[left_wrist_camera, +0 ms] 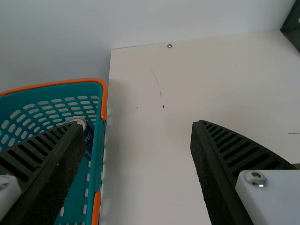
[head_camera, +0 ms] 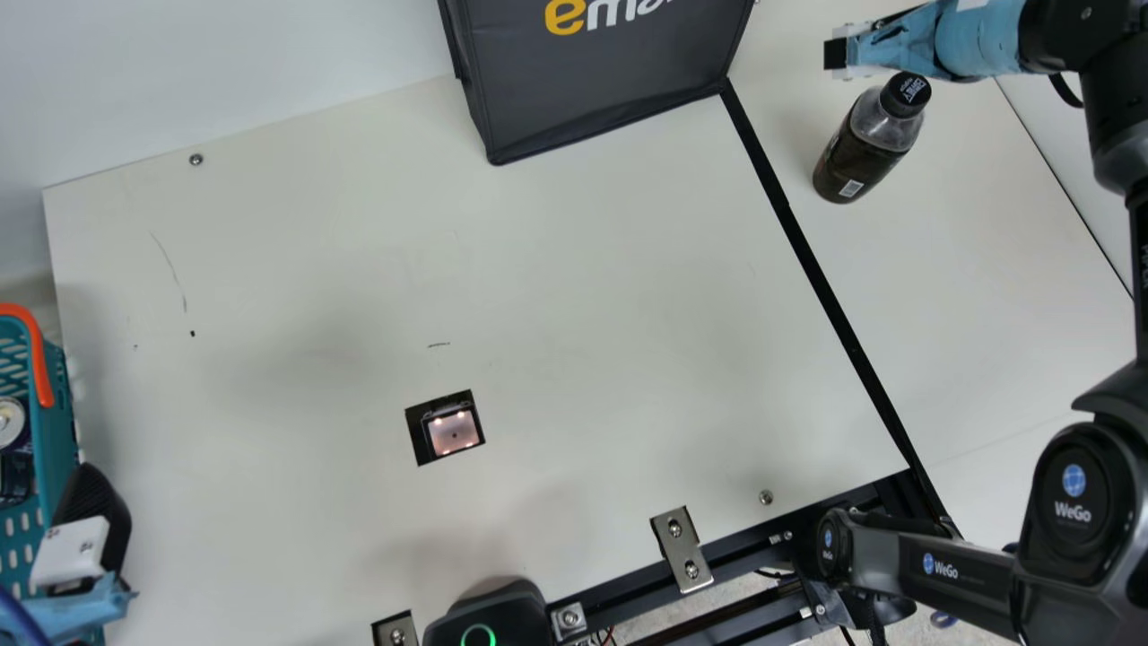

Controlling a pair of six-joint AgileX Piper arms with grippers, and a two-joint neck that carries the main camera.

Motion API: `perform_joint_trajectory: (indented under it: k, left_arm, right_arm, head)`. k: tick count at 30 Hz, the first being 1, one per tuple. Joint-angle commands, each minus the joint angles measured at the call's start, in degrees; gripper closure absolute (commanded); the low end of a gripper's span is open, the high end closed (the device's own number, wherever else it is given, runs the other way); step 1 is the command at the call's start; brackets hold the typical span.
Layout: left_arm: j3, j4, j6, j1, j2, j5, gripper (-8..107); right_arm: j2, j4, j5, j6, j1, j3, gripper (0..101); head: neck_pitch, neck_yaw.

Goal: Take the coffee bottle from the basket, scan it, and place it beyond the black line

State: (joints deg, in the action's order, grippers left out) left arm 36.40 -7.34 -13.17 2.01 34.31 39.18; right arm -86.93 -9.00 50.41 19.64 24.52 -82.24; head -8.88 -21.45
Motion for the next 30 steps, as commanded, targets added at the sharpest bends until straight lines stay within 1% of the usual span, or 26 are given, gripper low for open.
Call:
perform_joint_trajectory:
  k: [1,7,13,30]
  left_arm:
    - [0.0,0.0,0.0,0.0,0.0,0.0,9]
    - [0.0,0.0,0.0,0.0,0.0,0.0,9]
    - [0.0,0.0,0.0,0.0,0.0,0.0,9]
    - [0.0,0.0,0.0,0.0,0.0,0.0,9]
  right_arm:
    - [0.1,-0.2,0.1,-0.5,-0.8,-0.6,10]
    - [1.0,-0.1,0.4,-1.9,-4.3,-1.6,10]
    - [2.3,0.8,0.3,-4.3,-8.4,-1.5,10]
    - [7.6,4.2,-2.2,-12.3,-18.7,1.7,10]
  head:
    - [1.0,-0.1]
    - [1.0,-0.1]
    - [1.0,-0.1]
    - [1.0,-0.1]
